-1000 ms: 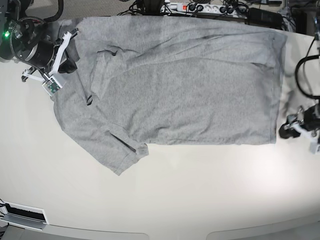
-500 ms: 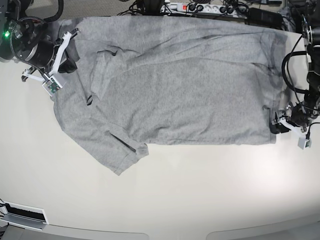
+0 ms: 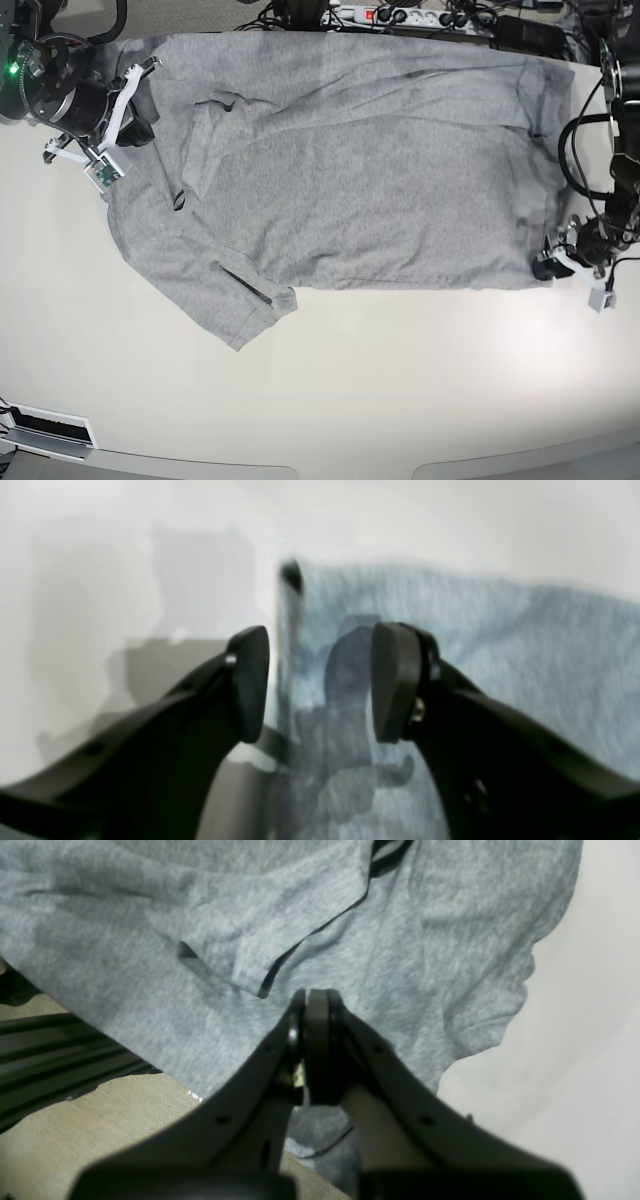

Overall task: Layout the t-shirt on the table in an organized manner, then fold the t-shirt properly
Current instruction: 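Move both grippers to the hem-side corners of the shirt, then lift the hem corners with both grippers and fold toward the collar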

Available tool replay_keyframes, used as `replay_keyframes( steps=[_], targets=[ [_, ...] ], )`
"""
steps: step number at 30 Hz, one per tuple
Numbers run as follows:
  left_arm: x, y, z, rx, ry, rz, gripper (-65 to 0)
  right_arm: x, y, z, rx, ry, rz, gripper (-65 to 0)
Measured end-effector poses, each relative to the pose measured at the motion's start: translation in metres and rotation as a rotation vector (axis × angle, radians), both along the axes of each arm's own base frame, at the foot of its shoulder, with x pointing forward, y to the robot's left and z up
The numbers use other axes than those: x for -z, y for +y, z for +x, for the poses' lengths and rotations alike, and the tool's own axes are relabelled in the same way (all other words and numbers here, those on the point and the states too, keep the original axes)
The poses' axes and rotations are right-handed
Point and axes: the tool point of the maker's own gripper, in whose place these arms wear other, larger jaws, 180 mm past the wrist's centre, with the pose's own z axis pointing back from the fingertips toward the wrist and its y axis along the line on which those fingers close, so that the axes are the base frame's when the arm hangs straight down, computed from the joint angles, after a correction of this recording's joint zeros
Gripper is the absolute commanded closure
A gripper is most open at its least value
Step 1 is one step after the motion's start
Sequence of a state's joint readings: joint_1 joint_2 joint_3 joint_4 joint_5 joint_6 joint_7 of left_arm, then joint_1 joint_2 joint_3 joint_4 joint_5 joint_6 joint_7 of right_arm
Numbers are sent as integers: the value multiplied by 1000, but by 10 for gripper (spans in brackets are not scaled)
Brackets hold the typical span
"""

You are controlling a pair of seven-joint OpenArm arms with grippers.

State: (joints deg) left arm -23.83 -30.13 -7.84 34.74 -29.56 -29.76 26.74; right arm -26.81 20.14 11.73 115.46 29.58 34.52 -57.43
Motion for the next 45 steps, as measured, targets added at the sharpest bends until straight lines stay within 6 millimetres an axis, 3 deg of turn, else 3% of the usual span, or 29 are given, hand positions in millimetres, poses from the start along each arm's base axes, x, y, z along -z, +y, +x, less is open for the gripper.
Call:
replay_keyframes(
  steps=[10,12,16,17,19,24,25,29,31,35,40,45],
  targets=[
    [15,-26,-4,14,3,-39,-297,-1,0,1,0,-4,2,0],
    [15,-26,-4,14,4,-38,-236,0,0,1,0,-4,2,0],
    [17,-26,-6,21,19,-32,0,-1,0,1,0,-5,2,0],
    [17,-26,-6,22,22,-32,0,-2,1,3,1,-14,6,0],
    [16,-25,-5,15,25,-29,0,-7,0,13,21,-55,14,0],
    [15,-25,0,5,24,-21,0,-31,-20,62,145,-218,-41,0],
    [15,-23,-1,4,24,-21,0,-34,-24,72,168,-243,-43,-28],
    [14,-20,-1,2,25,-14,0,-38,-41,110,268,-294,-22,-320],
    [14,-20,-2,3,28,-13,0,-31,-54,128,344,-290,-2,-381],
    [14,-20,-1,3,27,-14,0,-1,-74,158,432,-203,50,-381],
    [14,-21,-1,4,26,-15,0,36,-70,189,453,-59,213,-381],
    [14,-21,-2,4,28,-14,0,69,-60,195,489,97,345,-381]
  ],
)
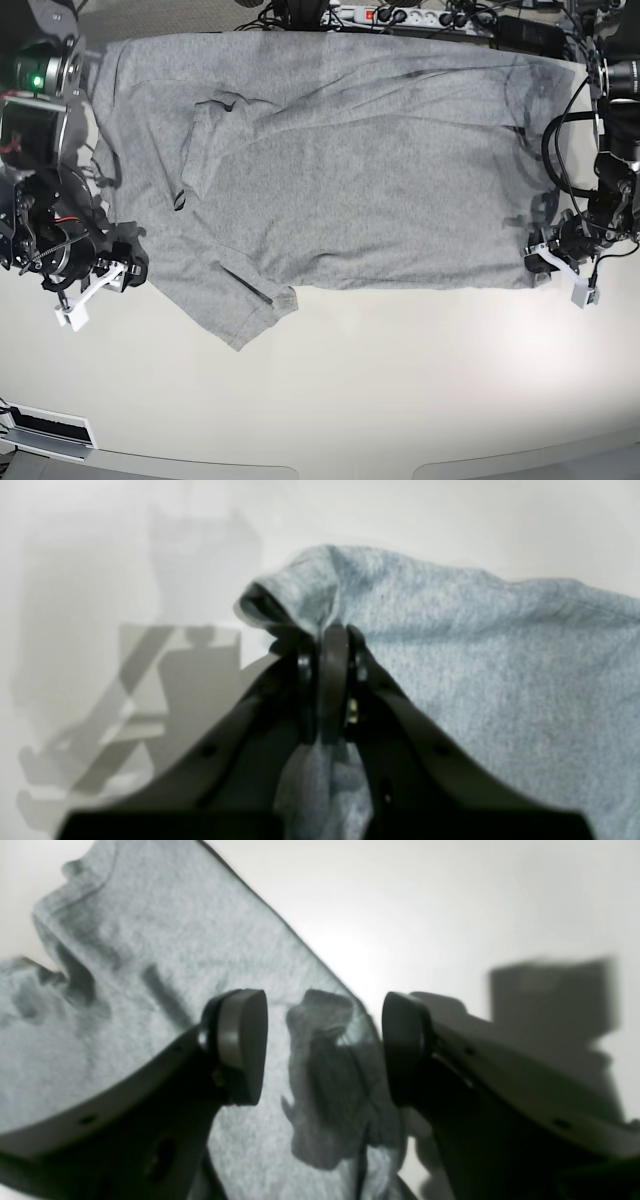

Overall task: Layout the t-shirt on the table in an organized manner, then fold the t-shirt properly
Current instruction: 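Lift the hem corners with both grippers and fold toward the collar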

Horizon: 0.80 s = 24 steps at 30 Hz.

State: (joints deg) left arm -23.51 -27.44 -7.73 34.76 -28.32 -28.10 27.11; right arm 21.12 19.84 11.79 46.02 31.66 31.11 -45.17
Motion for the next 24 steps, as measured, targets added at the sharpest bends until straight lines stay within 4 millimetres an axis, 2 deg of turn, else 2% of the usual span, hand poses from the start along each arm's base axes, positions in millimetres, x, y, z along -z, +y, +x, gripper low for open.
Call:
replay_keyframes(
  steps=[2,6,8,10,12,13,18,24],
  targets=[
    [0,0,0,0,0,1,0,12,3,-6,11,46,35,-381],
    [0,0,0,0,1,1,0,14,4,-6,26,47,56,-375],
    [0,0,0,0,0,1,0,15,4,-6,26,47,56,-337],
    [0,0,0,0,0,2,0,16,3,-7,22,51,44,-221],
    [0,0,0,0,-1,2,0,16,3,-7,26,43,45,-44],
    [0,0,0,0,-1,1,0,15,4,-6,11,29,48,0],
    [0,0,0,0,-2,2,0,3,14,3,-54,-61,71,0],
    [-11,3,12,-2,-26,7,0,-11,4,26,-43,-91,-1,0]
  ],
)
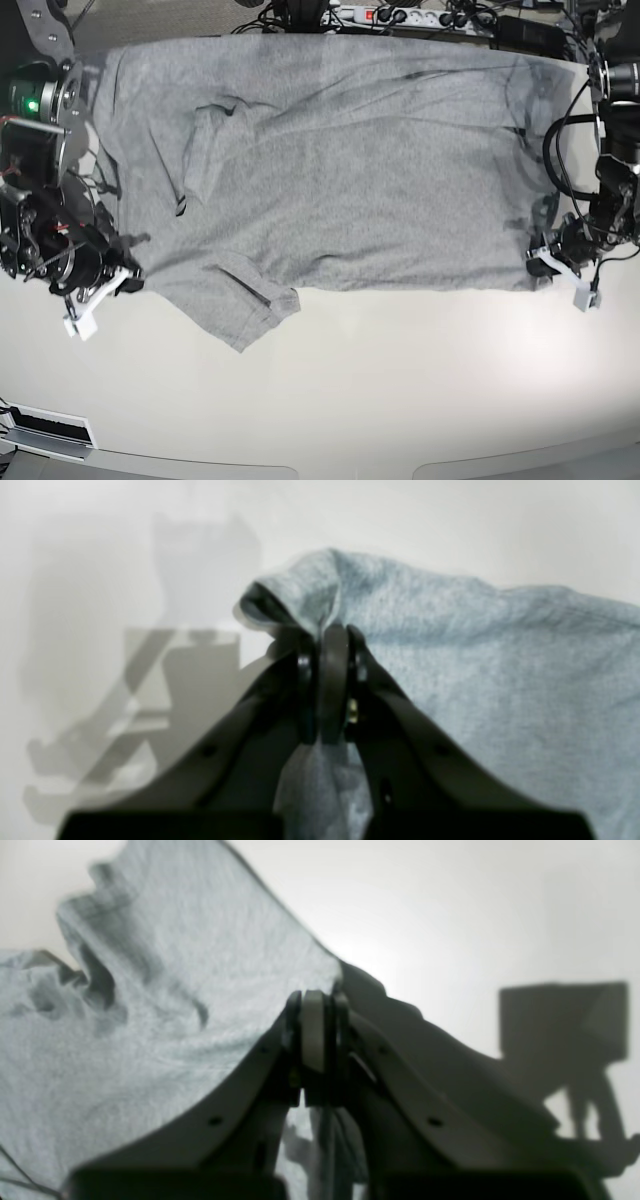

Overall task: Layout the t-shirt on the table in an organized manner, then fold the t-shirt properly
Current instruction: 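Lift the hem corners with both grippers and fold toward the collar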

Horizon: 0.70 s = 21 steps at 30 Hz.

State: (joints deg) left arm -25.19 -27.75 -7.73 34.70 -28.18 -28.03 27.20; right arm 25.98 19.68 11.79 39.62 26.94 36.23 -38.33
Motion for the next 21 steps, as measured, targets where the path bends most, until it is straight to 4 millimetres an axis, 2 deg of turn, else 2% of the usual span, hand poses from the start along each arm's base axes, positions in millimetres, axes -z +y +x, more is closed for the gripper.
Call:
replay_keyframes(
  steps=[7,12,16,21],
  targets=[
    [-45,10,41,-8,-105,15,0,-31,-12,36,24,-52,-71,0],
    [-62,7,56,5,-146,11,0,-57,-8,56,-9,-119,-66,0],
    [-60,-3,50,82,-114,-3,0,-63,3,52,-78,-106,-19,0],
    [-68,-4,42,143,-109,-55,0,-56,4,37,-88,-35,29,0]
  ],
)
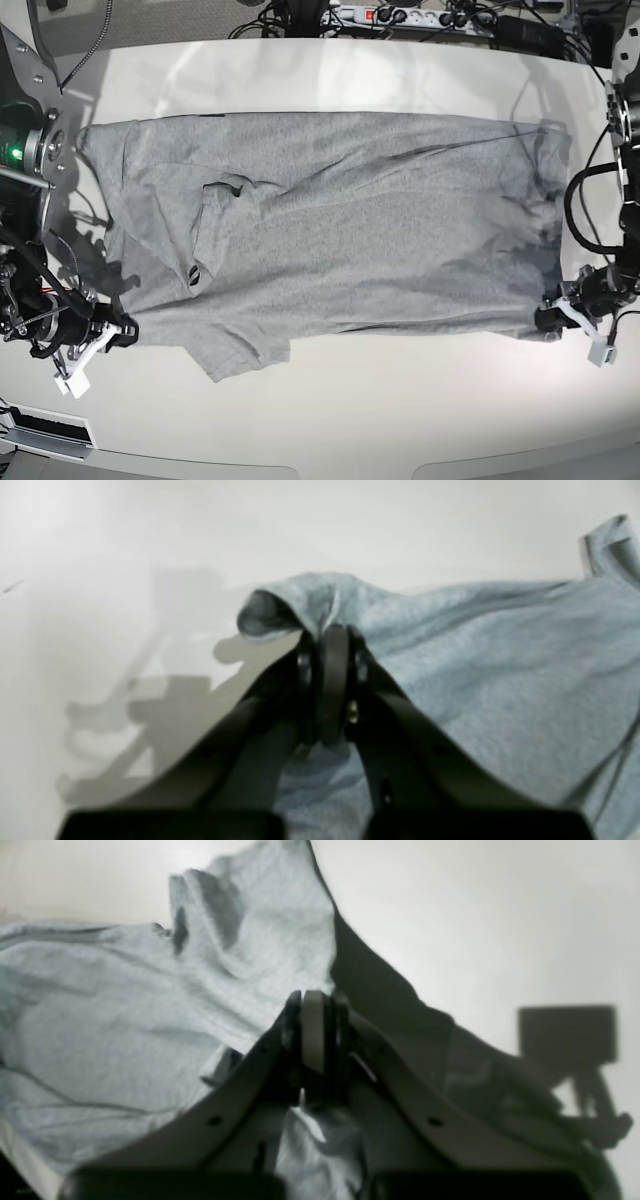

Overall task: Layout the t-shirt on the table in an organized manner, then fold the t-shirt properly
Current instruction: 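Lift the hem corners with both grippers and fold toward the collar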

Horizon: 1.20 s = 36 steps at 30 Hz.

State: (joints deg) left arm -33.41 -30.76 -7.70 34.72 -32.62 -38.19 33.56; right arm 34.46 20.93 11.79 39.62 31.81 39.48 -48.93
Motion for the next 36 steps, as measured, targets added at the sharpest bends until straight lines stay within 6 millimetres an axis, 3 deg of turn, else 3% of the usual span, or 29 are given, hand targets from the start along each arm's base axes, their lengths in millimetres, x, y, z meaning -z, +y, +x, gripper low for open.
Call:
replay_keyframes(
  steps=[7,13,27,36],
  targets=[
    [-14,18,-9,-19,18,-57,0,-2,-15,-17,-13,-6,-38,0],
    [-7,9,-23,7,113,-112,0,-9,-13,-40,-75,-61,-130,0],
    [-5,1,-58,70,284,-230,0,22,-31,-94,-125,85,-218,0],
    [44,3,-117,53,435,-232,0,28,-30,-104,-142,134,-213,0]
  ],
)
